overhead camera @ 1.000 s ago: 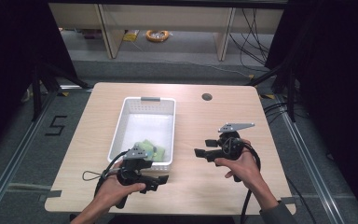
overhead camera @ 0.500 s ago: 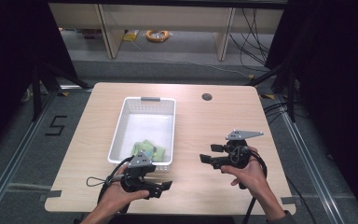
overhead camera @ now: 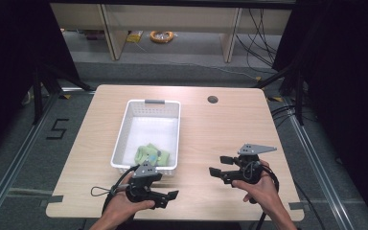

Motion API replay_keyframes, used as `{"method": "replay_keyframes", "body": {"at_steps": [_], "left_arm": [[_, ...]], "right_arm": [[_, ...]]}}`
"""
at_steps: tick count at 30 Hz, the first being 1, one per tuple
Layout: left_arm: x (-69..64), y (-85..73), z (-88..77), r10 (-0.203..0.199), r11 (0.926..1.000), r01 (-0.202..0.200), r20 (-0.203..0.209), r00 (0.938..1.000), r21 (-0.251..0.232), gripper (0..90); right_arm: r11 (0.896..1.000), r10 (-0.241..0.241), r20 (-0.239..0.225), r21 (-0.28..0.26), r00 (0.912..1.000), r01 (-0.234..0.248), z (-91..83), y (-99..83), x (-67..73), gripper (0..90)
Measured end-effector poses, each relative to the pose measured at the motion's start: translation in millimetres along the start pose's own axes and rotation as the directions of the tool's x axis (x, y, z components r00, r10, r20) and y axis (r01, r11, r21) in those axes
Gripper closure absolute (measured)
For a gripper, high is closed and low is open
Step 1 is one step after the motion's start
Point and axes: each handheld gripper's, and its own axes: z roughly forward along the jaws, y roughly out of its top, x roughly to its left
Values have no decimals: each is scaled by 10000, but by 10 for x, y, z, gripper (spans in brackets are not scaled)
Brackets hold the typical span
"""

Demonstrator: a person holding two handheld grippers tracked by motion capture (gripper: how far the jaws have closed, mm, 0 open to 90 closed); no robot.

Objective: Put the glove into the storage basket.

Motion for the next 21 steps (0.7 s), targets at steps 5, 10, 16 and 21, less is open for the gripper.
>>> {"method": "replay_keyframes", "body": {"at_steps": [5,10,16,21], "left_arm": [[-23,-67,37,-50,10000,50,-81,10000,-6,158],[-38,-126,68,-97,9999,97,19,10000,-131,158],[-47,-208,104,-47,10000,47,10,10000,-49,158],[-44,-288,133,25,9999,-26,18,10000,161,158]], "right_arm": [[9996,-233,-51,-165,9997,232,1,-110,-1,251],[9994,-277,-122,-190,9995,275,-20,-196,20,216],[9988,-390,-212,-313,9990,383,-34,-316,37,195],[9993,-341,-158,-158,9993,338,-32,-421,52,194]]}}
